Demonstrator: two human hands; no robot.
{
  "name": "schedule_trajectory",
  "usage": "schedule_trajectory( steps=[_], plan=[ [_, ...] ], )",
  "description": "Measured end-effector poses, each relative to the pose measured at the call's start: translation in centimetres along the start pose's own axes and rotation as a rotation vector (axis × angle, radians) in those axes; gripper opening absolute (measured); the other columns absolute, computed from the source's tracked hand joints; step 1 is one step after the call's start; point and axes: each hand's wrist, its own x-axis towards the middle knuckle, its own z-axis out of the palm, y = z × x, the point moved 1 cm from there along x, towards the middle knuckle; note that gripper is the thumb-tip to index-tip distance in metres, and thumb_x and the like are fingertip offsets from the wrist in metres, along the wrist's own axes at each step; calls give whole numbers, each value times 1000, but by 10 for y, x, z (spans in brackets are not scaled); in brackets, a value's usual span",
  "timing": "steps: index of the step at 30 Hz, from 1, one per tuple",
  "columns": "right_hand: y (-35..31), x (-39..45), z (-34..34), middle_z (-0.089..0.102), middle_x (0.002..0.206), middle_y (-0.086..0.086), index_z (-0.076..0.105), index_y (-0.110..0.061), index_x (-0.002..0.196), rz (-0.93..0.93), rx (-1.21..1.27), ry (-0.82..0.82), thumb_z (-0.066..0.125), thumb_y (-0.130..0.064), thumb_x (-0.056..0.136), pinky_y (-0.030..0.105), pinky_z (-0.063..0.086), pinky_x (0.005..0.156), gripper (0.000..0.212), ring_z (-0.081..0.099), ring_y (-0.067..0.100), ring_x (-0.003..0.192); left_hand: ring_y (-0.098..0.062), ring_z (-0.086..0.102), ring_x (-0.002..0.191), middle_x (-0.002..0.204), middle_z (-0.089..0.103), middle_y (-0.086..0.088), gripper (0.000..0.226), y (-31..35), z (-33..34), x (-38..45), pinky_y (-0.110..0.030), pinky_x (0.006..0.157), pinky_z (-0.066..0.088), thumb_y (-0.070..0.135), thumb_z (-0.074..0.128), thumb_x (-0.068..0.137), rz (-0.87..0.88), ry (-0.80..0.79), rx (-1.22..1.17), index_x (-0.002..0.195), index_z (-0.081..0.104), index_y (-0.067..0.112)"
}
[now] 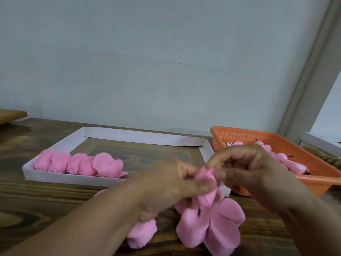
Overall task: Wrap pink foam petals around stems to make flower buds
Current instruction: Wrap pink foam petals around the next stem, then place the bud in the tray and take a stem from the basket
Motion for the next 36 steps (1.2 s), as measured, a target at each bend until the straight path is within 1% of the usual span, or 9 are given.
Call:
schedule_trajectory(
  steps=[5, 7, 11, 16, 21, 23, 28, 32, 36],
  plan=[
    [7, 3, -5, 58, 59, 2, 76, -17, 86, -25, 43, 227, 65, -7, 67, 21, 37, 42, 24, 44, 14, 47, -5, 56, 70, 78, 71, 4, 20, 18, -49, 5, -28, 73, 39, 41, 65, 62, 9, 314, 148, 69, 77, 26],
    [6, 3, -6, 58, 59, 3, 75, -15, 86, -14, 31, 244, 66, -6, 67, 22, 37, 41, 23, 44, 15, 47, -2, 56, 63, 74, 70, 6, 15, 21, -75, 7, -27, 69, 38, 35, 68, 69, -50, 412, 242, 68, 76, 23],
    [5, 4, -5, 58, 61, 5, 76, -17, 87, 1, 7, 237, 73, -16, 63, 22, 38, 43, 24, 45, 18, 51, -15, 61, 77, 87, 72, -4, 4, 13, -116, 18, -30, 77, 50, 18, 71, 83, -177, 563, 414, 82, 73, 15],
    [4, 3, -4, 60, 62, 3, 75, -16, 89, 26, -13, 235, 67, -17, 62, 22, 39, 43, 28, 47, 16, 51, -17, 60, 68, 72, 69, -3, 15, -7, -134, 27, -24, 65, 51, 15, 70, 85, -299, 519, 702, 70, 70, 14],
    [5, 3, -4, 59, 62, 2, 74, -18, 90, 45, -58, 219, 68, -21, 61, 23, 40, 44, 30, 48, 15, 51, 0, 51, 53, 61, 65, 8, 22, -22, -127, 32, -12, 51, 37, 21, 65, 88, -359, 361, 934, 66, 66, 19],
    [5, 2, -4, 60, 62, 1, 74, -18, 90, 48, -62, 212, 68, -22, 61, 23, 40, 44, 30, 48, 15, 51, 4, 48, 53, 66, 63, 11, 15, -26, -123, 34, -12, 46, 34, 26, 63, 89, -371, 340, 1047, 75, 66, 21],
    [3, 2, -2, 59, 61, 3, 73, -13, 88, 47, -66, 221, 68, -14, 64, 22, 39, 43, 24, 48, 14, 49, 2, 43, 59, 68, 53, 13, 11, -28, -124, 34, -19, 47, 27, 33, 60, 91, -440, 336, 1222, 84, 61, 25],
    [3, 2, -1, 61, 60, 4, 74, -12, 84, 51, -87, 226, 63, 8, 76, 21, 40, 43, 24, 49, 12, 49, -6, 48, 66, 83, 61, 5, 14, -27, -131, 33, -20, 51, 30, 34, 57, 93, -511, 288, 1289, 90, 65, 22],
    [3, 2, -2, 60, 60, 4, 75, -13, 83, 60, -91, 240, 62, 9, 77, 21, 40, 43, 26, 50, 12, 49, -12, 51, 72, 85, 60, 3, 14, -29, -139, 32, -21, 55, 33, 35, 57, 93, -548, 266, 1287, 84, 61, 25]
  ],
)
